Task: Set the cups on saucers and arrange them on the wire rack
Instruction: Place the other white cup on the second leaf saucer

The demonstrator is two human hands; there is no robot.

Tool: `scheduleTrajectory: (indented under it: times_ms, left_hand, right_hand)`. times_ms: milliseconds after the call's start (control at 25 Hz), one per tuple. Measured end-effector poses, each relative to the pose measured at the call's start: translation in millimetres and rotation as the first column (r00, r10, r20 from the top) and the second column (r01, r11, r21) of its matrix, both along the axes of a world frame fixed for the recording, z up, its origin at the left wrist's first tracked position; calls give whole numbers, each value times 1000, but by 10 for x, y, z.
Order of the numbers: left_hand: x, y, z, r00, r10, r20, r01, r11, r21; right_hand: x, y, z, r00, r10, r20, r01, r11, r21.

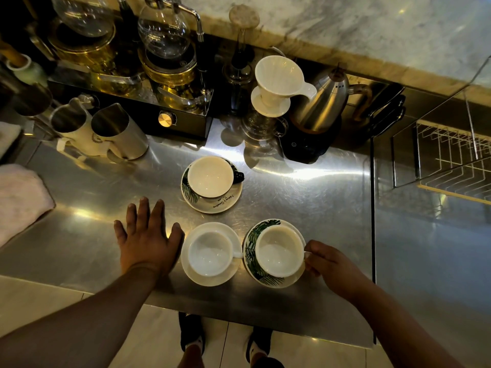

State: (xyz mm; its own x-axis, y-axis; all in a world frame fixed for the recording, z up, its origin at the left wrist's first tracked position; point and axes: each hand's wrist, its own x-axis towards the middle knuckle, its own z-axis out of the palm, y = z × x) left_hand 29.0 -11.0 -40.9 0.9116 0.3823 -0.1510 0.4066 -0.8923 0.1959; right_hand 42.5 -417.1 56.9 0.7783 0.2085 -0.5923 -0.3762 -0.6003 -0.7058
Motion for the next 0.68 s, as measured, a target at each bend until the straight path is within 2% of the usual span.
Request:
scheduleTrajectory:
  times_ms: [680]
  left_hand:
    - [-1, -22, 49, 1000, 0, -26, 1, 1000, 8]
  right_hand:
    - [-23, -26, 7, 999, 32, -40, -35, 996, -84]
